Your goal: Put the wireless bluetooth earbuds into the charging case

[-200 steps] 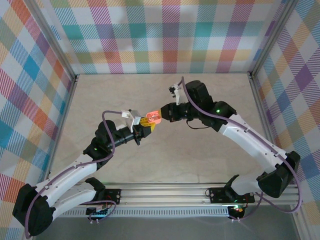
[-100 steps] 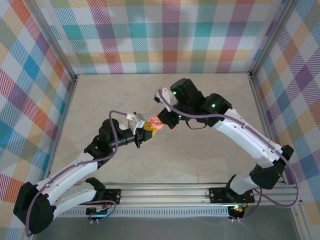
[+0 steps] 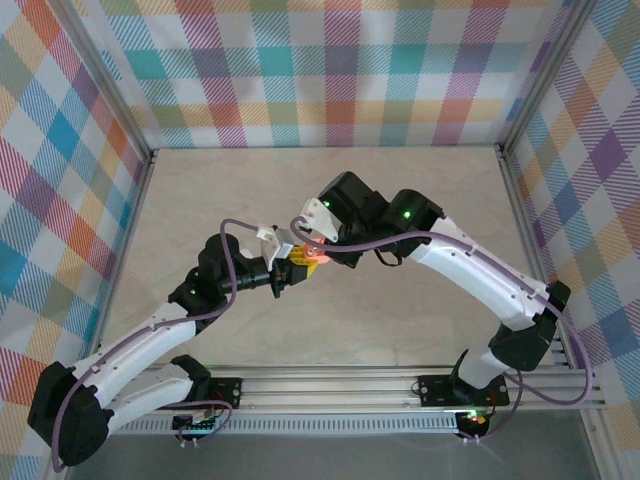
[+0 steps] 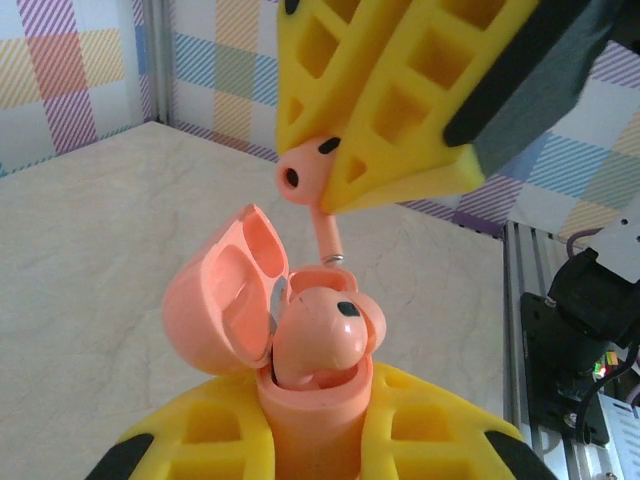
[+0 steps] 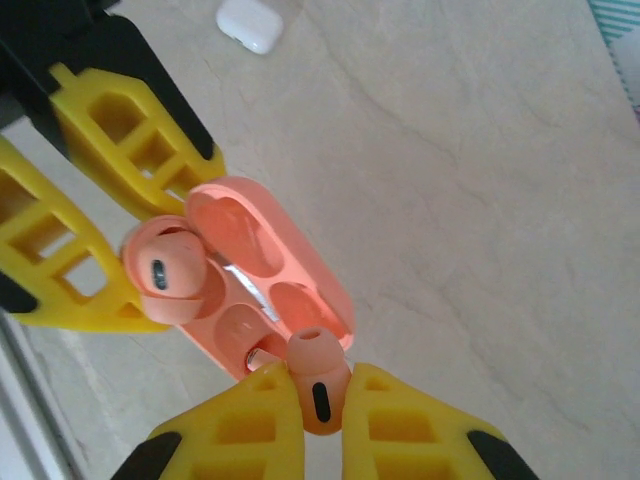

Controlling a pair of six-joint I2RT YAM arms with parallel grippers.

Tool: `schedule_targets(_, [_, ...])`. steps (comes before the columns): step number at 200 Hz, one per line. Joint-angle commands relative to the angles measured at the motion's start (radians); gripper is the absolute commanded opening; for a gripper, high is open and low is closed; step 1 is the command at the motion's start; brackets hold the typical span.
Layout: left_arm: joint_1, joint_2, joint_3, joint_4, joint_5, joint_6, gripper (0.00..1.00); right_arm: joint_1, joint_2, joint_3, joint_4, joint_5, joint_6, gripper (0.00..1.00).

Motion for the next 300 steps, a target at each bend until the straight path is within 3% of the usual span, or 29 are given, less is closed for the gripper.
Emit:
schedule_targets(1, [-0.007,0.0,0.03,0.015,0.04,0.018,0.0,0.018,0.002,0.031,-0.033,0.079,-0.047,0.08])
schedule_targets(205, [-0.006,-0.024,0.018,0.065,0.043,-0.025,0.0,0.101,0.01,-0.062,-0.01,0.196,-0.119,0.08])
schedule_targets(300, [-0.005,-0.021,0.02,0.07,0.036,-0.028,0.0,0.113,0.013,-0.069,-0.014,0.069,-0.112,0.13])
